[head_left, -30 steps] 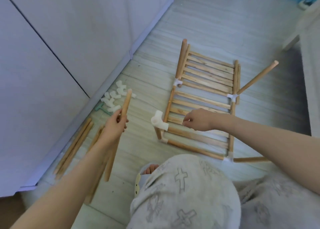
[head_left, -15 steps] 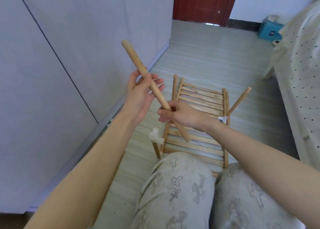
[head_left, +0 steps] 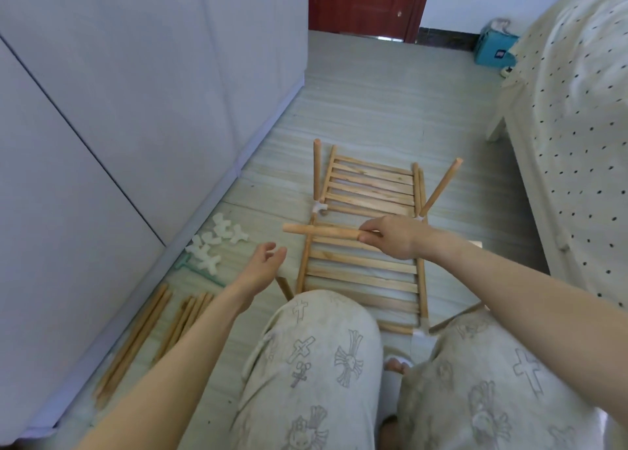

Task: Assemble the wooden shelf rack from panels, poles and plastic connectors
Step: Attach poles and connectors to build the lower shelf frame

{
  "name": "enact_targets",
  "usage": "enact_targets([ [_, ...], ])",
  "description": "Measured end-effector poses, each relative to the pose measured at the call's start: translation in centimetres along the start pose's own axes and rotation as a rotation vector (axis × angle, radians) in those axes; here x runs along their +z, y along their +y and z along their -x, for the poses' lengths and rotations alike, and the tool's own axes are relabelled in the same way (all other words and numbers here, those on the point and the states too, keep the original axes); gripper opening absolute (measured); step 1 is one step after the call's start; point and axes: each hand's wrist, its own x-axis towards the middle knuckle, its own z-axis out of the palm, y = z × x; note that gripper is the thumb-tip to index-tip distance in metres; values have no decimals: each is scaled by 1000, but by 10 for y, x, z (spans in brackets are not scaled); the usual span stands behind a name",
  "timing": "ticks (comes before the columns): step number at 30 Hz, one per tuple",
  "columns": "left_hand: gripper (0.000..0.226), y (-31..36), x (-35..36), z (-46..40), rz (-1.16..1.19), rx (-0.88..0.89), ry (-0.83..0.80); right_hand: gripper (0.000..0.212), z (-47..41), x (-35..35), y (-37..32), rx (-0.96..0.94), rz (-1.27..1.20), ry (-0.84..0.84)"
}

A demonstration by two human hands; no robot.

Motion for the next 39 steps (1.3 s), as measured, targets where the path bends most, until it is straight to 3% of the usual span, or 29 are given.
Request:
enact_targets([
  [6,33,-3,7,-12,65,-75,-21,12,-14,6,12,58,-51,-176],
  [12,26,-15,8,-22,86,-40,42,30,-8,39,30,0,-127,-72],
  [23,27,-20,13,-26,152,-25,82,24,3,80,43,25,-354,65],
  [39,27,-17,15,-23,190,-52,106,35,10,94,43,-14,-108,148],
])
